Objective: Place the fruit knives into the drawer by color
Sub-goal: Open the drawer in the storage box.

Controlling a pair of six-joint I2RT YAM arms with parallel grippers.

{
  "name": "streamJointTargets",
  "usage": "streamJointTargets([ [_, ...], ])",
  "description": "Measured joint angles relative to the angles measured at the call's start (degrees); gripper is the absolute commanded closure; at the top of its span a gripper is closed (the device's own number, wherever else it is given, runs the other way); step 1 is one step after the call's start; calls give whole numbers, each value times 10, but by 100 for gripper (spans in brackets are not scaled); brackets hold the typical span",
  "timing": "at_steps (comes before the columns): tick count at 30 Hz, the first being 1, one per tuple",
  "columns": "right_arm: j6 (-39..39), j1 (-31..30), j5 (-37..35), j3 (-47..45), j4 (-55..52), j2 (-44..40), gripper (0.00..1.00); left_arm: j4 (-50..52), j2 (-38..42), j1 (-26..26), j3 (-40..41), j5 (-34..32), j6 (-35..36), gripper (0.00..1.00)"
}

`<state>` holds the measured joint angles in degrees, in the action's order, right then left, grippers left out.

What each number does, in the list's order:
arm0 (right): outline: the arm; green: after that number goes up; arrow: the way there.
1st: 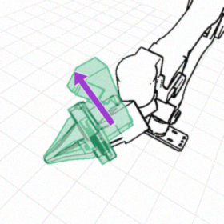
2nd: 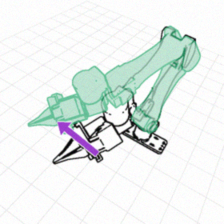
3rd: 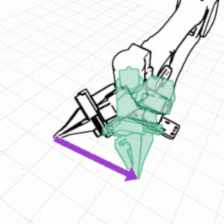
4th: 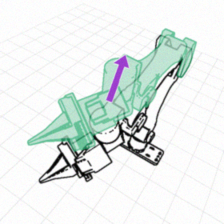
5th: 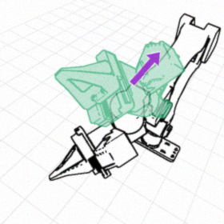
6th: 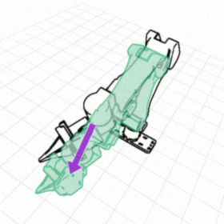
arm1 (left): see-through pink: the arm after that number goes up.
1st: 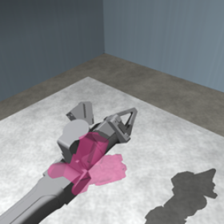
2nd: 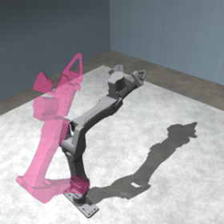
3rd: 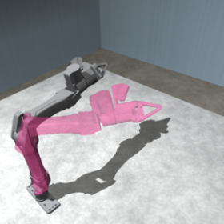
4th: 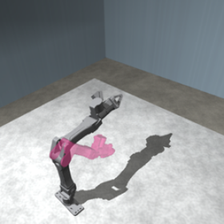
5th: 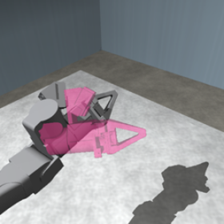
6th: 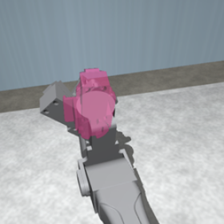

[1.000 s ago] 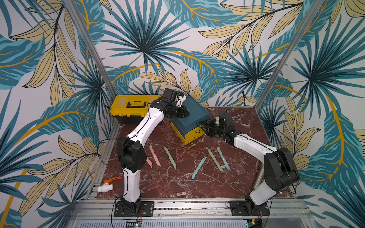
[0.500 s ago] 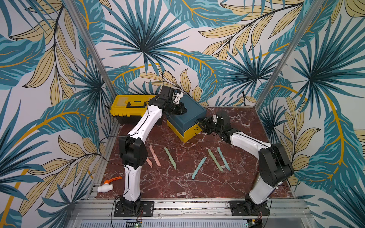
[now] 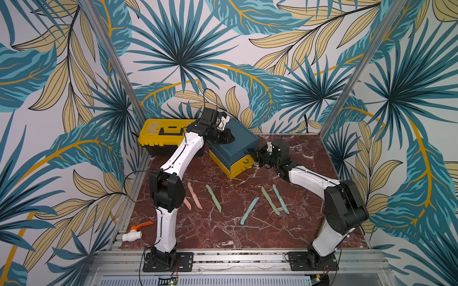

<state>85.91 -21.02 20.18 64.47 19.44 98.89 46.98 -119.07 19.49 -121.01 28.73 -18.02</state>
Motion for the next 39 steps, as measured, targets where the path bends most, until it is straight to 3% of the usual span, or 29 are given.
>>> streamJointTargets([
  [9, -24, 1, -5, -39, -37, -58, 100, -1, 0, 0, 1, 0, 0, 82],
  [26, -136, 18, -22, -126, -247, -247, 100, -11, 0, -2, 8, 11, -4, 82],
  [27, -140, 19, -24, -126, -254, -251, 95, -11, 0, -2, 8, 11, -4, 82],
  [29, -149, 20, -28, -125, -272, -259, 73, -11, 0, -2, 8, 12, -4, 82],
  [31, -164, 22, -31, -122, -299, -267, 41, -12, 0, -2, 8, 13, -5, 81],
  [32, -177, 23, -33, -118, -317, -273, 33, -12, 0, -2, 8, 13, -5, 80],
  [35, -203, 26, -43, -98, -360, -292, 18, -12, 0, -2, 7, 17, -6, 77],
  [38, -235, 32, -52, -71, -399, -314, 15, -12, 0, -2, 6, 22, -7, 71],
  [39, -245, 34, -55, -64, -412, -320, 15, -12, 0, -2, 5, 24, -7, 64],
])
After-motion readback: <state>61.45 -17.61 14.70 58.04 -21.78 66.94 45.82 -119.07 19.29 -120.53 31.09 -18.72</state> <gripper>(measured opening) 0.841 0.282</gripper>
